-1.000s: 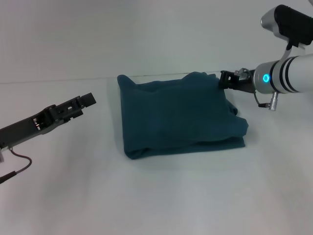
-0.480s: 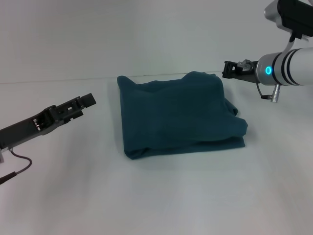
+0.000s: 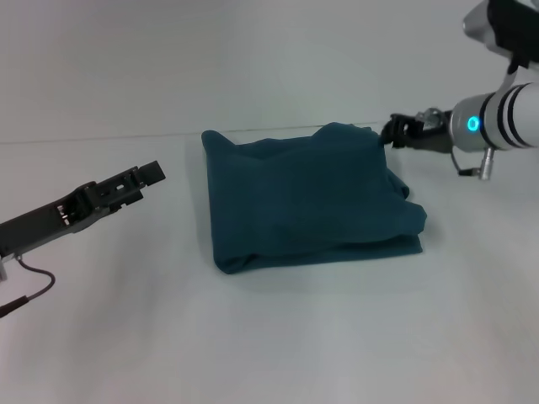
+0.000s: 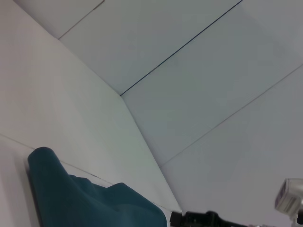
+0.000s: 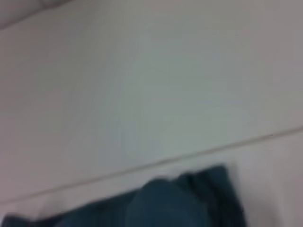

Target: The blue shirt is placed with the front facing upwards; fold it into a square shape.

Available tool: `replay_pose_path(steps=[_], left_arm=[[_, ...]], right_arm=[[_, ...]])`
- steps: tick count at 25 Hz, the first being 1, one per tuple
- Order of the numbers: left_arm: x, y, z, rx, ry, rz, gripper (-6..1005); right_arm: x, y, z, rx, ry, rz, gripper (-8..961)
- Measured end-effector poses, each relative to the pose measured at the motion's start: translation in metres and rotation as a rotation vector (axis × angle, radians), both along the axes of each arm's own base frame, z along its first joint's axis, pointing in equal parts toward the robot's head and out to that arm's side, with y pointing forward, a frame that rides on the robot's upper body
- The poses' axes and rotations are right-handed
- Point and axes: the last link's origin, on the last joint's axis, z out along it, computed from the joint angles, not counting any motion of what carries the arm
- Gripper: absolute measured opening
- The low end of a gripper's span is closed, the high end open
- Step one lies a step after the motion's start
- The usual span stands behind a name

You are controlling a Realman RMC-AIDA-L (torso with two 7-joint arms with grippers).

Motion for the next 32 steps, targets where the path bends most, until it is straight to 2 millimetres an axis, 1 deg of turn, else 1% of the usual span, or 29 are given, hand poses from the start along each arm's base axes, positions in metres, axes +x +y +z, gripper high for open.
replay_pose_path(steps=[2, 4, 7, 10, 12, 15, 19, 25, 28, 32], left_arm=[[0.0, 0.0, 0.0, -0.001, -0.001, 0.001, 931], [0.0, 0.0, 0.0, -0.002, -0.002, 0.002, 931], [0.0, 0.0, -0.001, -0.004, -0.005, 0.005, 931], [-0.002, -0.001, 0.0, -0.006, -0.009, 0.014, 931], [-0.002, -0.001, 0.001, -0.006, -0.01, 0.018, 931], [-0.002, -0.001, 0.001, -0.009, -0.014, 0.023, 930], [0.0, 0.0, 0.001, -0.012, -0.019, 0.023, 930], [0.0, 0.0, 0.002, -0.016, -0.023, 0.022, 930], [0.0, 0.0, 0.001, -0.016, -0.023, 0.025, 930], [0.0, 0.0, 0.0, -0.016, -0.024, 0.027, 931]], right_arm=[[-0.003, -0.005, -0.004, -0.05, 0.03, -0.003, 138], [-0.008, -0.01, -0.008, -0.099, 0.082, 0.003, 224], [-0.014, -0.02, -0.007, -0.14, 0.191, 0.038, 352], [-0.016, -0.028, 0.0, -0.152, 0.296, 0.066, 348], [-0.016, -0.033, 0.005, -0.166, 0.333, 0.075, 345], [-0.016, -0.041, 0.007, -0.212, 0.375, 0.075, 350], [-0.007, -0.052, 0.004, -0.26, 0.397, 0.042, 363], [0.014, -0.062, 0.011, -0.269, 0.394, -0.02, 381], [0.029, -0.064, 0.011, -0.257, 0.355, -0.065, 391], [0.04, -0.061, 0.01, -0.233, 0.295, -0.103, 403]])
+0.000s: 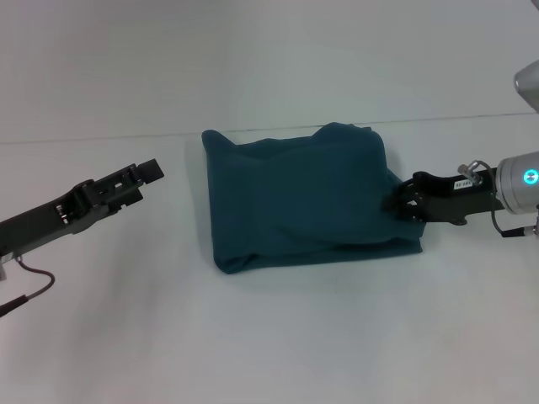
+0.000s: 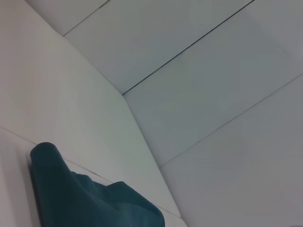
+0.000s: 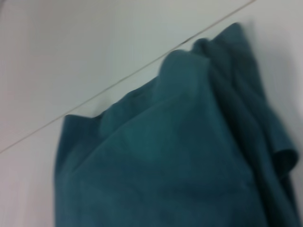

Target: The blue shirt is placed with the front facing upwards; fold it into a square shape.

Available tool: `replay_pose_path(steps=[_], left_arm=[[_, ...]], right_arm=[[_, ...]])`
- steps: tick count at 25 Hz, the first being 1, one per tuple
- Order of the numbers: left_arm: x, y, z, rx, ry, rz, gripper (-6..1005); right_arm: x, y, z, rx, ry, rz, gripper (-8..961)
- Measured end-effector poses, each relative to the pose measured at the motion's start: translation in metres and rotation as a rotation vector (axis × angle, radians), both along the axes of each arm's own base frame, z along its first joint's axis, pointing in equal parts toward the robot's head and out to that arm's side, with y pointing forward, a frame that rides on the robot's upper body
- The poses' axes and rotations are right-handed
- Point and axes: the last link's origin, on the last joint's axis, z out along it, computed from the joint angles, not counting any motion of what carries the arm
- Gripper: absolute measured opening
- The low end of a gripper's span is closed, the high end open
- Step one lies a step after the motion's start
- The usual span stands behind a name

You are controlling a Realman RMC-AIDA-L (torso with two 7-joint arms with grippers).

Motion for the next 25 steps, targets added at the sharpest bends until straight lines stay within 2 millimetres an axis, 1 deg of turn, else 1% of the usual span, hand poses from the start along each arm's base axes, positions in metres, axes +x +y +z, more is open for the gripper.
replay_pose_path(steps=[3, 5, 7, 10, 12, 16, 20, 23, 25], left_arm=[[0.0, 0.0, 0.0, 0.001, 0.001, 0.0, 932], [-0.001, -0.001, 0.001, 0.001, 0.002, 0.001, 932], [-0.002, -0.001, 0.002, 0.002, 0.002, 0.001, 931], [-0.002, 0.0, 0.004, -0.005, -0.003, 0.012, 931], [-0.001, 0.001, 0.004, -0.037, -0.003, 0.026, 931], [0.004, 0.007, 0.0, -0.128, 0.035, 0.056, 931], [0.012, 0.016, -0.009, -0.173, 0.094, 0.064, 930], [0.018, 0.022, -0.011, -0.175, 0.11, 0.061, 931], [0.021, 0.026, -0.012, -0.177, 0.122, 0.055, 932]], right_arm=[[0.004, 0.004, 0.002, 0.011, -0.054, -0.02, 412], [0.0, 0.008, 0.009, 0.027, -0.061, -0.01, 419], [-0.006, 0.011, 0.021, 0.045, -0.05, 0.015, 425], [-0.017, 0.014, 0.043, 0.059, -0.029, 0.057, 434], [-0.022, 0.015, 0.06, 0.05, -0.023, 0.079, 440], [-0.033, 0.015, 0.08, -0.006, -0.039, 0.139, 453], [-0.041, 0.005, 0.088, -0.054, -0.036, 0.284, 465], [-0.037, -0.01, 0.087, -0.057, 0.012, 0.415, 475], [-0.03, -0.023, 0.085, -0.033, 0.044, 0.501, 481]])
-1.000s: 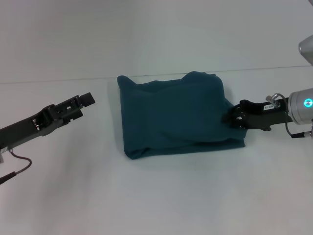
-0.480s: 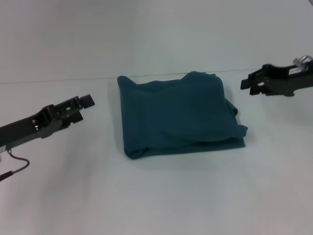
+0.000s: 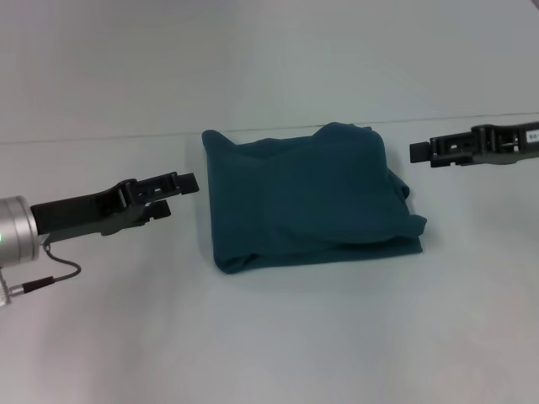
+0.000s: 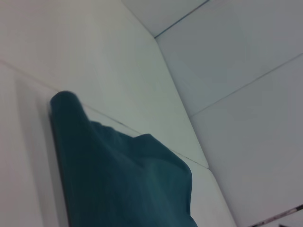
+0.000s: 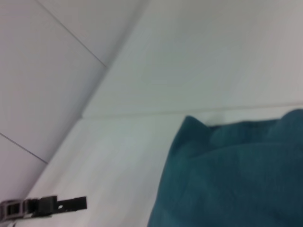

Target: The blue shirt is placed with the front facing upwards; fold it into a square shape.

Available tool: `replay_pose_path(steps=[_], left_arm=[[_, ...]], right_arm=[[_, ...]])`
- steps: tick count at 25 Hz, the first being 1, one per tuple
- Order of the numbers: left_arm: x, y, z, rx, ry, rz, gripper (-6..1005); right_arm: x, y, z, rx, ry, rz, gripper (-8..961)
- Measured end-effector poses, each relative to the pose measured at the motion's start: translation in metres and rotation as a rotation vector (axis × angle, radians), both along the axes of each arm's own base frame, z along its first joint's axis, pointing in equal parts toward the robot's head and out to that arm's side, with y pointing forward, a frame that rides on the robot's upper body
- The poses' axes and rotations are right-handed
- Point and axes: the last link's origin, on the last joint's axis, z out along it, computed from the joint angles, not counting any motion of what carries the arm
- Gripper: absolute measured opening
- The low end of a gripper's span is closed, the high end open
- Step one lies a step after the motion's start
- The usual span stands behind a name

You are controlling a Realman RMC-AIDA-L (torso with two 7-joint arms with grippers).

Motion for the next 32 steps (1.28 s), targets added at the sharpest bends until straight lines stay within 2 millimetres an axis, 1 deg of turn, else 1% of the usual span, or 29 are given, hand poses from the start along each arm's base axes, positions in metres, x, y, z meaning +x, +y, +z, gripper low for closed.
replay_pose_path(steps=[2, 3, 4, 5, 7, 10, 12, 15, 20, 24, 27, 32], left_arm=[[0.003, 0.004, 0.001, 0.006, 0.016, -0.017, 931], [0.005, 0.006, 0.002, 0.013, 0.029, -0.032, 931], [0.007, 0.008, 0.002, 0.021, 0.048, -0.055, 930], [0.008, 0.01, 0.002, 0.034, 0.073, -0.081, 929], [0.011, 0.013, 0.0, 0.061, 0.123, -0.138, 928], [0.017, 0.019, -0.008, 0.079, 0.206, -0.189, 926], [0.021, 0.024, -0.015, 0.07, 0.248, -0.187, 924], [0.034, 0.039, -0.029, 0.057, 0.337, -0.159, 922], [0.051, 0.053, -0.043, 0.064, 0.382, -0.124, 920], [0.056, 0.064, -0.059, 0.061, 0.451, -0.065, 920], [0.059, 0.067, -0.067, 0.054, 0.467, -0.06, 920], [0.061, 0.068, -0.073, 0.054, 0.464, -0.043, 920]], right_arm=[[0.012, -0.013, -0.001, 0.052, 0.04, 0.057, 487], [0.02, -0.021, -0.002, 0.08, 0.054, 0.086, 539], [0.032, -0.036, -0.003, 0.136, 0.074, 0.144, 591], [0.032, -0.036, -0.003, 0.136, 0.074, 0.144, 642], [0.043, -0.051, -0.006, 0.183, 0.085, 0.178, 746], [0.058, -0.066, -0.007, 0.24, 0.084, 0.19, 928], [0.064, -0.07, -0.006, 0.267, 0.083, 0.182, 927], [0.07, -0.074, -0.003, 0.296, 0.079, 0.174, 926], [0.072, -0.075, -0.003, 0.305, 0.076, 0.169, 924], [0.071, -0.075, -0.003, 0.305, 0.076, 0.17, 924], [0.071, -0.074, -0.003, 0.306, 0.079, 0.169, 924], [0.07, -0.074, -0.002, 0.306, 0.084, 0.167, 924]])
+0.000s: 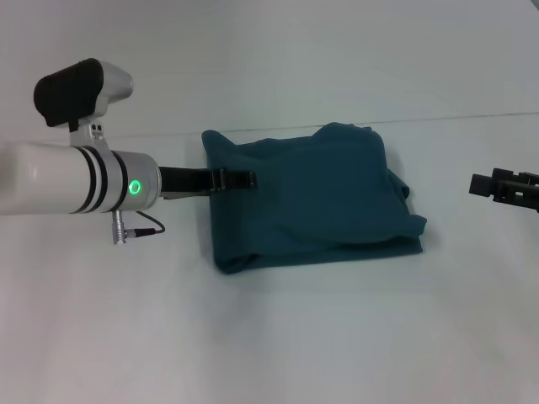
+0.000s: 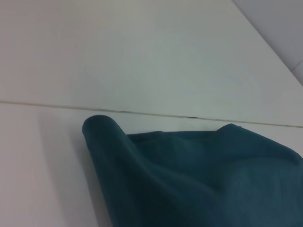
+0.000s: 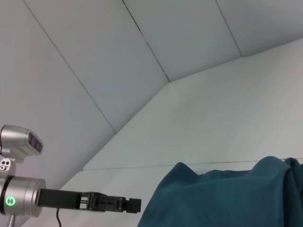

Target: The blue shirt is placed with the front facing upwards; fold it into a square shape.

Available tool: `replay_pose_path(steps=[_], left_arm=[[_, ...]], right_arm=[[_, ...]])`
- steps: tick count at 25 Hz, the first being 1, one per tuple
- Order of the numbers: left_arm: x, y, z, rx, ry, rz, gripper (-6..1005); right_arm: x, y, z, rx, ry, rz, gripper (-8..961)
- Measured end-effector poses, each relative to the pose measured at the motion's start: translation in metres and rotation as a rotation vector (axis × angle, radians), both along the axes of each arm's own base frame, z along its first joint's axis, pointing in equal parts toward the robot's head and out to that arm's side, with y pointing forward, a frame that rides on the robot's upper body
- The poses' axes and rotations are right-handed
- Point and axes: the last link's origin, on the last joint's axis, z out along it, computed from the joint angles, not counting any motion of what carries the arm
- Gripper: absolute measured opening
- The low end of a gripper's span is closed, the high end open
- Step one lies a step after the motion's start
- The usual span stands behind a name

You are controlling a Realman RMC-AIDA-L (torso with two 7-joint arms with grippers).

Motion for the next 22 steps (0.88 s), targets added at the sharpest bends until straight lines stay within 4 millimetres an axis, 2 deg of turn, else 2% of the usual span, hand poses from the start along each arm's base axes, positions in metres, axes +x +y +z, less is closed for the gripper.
replay_pose_path(steps=[22], left_arm=[[0.001, 0.0, -0.02, -0.006, 0.022, 0.039, 919]], right_arm=[[-0.01, 0.007, -0.005, -0.005, 0.014, 0.024, 924]])
